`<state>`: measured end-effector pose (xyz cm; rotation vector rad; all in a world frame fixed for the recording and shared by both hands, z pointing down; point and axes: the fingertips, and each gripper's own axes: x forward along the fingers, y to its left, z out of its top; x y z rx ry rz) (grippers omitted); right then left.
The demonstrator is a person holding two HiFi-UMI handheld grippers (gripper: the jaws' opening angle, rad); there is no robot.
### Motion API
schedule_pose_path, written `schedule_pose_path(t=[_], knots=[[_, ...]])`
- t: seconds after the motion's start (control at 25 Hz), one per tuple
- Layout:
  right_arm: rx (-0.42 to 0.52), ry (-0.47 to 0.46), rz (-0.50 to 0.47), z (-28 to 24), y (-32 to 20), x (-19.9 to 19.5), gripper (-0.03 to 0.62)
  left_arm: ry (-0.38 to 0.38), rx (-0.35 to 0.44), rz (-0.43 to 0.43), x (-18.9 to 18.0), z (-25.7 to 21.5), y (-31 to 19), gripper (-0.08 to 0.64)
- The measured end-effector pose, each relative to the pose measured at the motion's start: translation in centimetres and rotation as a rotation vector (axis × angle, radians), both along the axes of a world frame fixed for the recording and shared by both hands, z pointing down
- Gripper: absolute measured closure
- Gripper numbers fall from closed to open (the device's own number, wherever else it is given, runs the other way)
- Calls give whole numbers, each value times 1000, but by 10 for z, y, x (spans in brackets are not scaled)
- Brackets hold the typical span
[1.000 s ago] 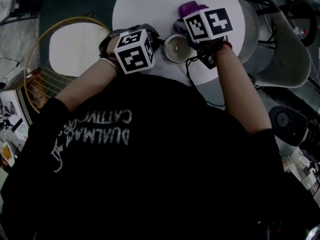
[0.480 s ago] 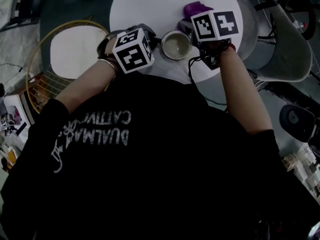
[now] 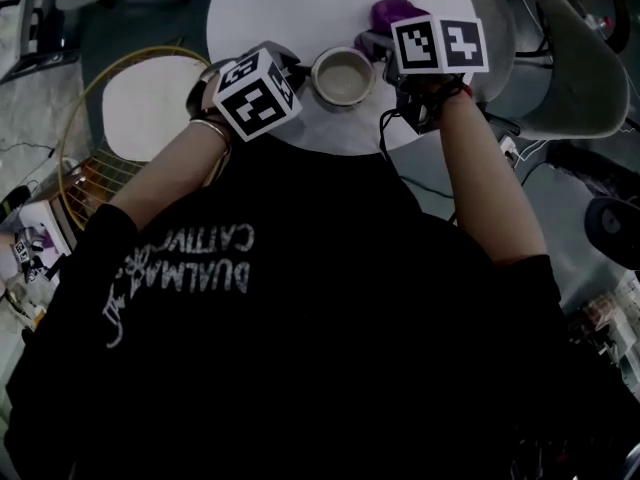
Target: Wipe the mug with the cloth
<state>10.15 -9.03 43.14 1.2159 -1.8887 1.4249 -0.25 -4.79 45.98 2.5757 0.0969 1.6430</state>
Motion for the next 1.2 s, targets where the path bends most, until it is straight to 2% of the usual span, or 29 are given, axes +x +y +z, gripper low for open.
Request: schedule_pose_path(t=[0.32, 0.64, 1.0, 1.2], knots=[[15, -48, 89, 5, -2, 8, 563, -32, 7, -56, -5, 3, -13, 482], [43, -109, 181, -2, 27, 20, 565, -50, 13, -108, -2, -5, 5, 482], [111, -131, 213, 5, 74, 34, 564, -53, 33, -182, 5, 6, 43, 482], [114, -144, 227, 2, 71, 30, 565, -43, 24, -211, 1, 2, 32, 483]])
